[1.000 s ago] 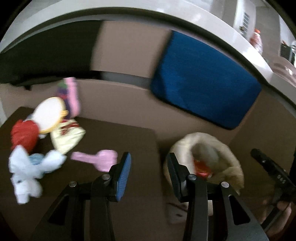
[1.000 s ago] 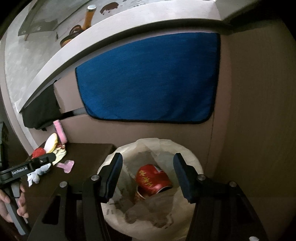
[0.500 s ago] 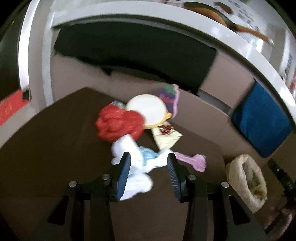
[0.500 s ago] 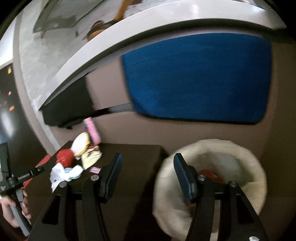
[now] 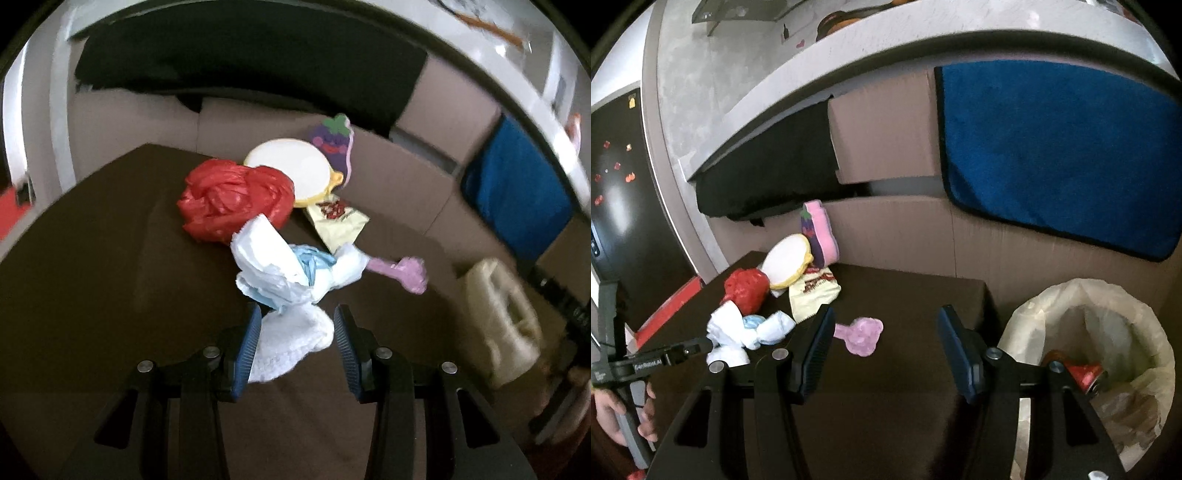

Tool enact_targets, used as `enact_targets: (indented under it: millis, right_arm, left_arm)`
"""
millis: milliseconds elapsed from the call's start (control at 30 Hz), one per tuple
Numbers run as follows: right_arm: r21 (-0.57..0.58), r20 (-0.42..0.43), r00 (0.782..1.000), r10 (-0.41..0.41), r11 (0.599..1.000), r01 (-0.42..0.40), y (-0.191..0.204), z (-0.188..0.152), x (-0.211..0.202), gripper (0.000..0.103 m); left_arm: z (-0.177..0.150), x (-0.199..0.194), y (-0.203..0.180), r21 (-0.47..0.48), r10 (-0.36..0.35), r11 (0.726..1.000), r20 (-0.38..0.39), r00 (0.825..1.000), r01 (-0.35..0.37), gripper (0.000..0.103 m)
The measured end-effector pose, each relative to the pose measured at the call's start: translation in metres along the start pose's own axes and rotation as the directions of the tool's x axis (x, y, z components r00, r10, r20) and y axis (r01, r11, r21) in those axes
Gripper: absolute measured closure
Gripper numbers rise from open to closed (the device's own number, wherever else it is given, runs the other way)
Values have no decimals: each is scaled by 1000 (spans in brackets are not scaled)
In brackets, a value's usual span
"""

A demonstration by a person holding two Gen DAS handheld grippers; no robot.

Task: Collect trash
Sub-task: 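Move both tools back toward the remaining trash on the table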

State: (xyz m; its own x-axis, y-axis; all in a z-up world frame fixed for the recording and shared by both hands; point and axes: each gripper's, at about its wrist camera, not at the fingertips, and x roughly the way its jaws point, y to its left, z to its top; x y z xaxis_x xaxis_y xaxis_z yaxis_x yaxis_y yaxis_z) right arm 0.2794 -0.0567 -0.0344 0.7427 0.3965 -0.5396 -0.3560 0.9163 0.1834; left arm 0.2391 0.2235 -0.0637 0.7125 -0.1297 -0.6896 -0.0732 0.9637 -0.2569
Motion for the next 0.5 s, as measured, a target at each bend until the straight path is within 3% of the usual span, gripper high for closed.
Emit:
enact_targets:
  millis: [267,333,500]
  right_arm:
    - [13,-52,998,-21,1000,22,-6,-12,7,48]
    - [10,-63,998,-26,1000,27,-5,-13,6,48]
    - [-16,-81,997,-7,1000,5,12,-8,5,48]
  left_arm:
    - [-6,32,-5,-26,11,1000,-106,994,-14,64]
    - [-7,26,-7,-13,6,1000,-104,995,-8,80]
    - [-5,-19,6,29,27,999,-72,997,-25,83]
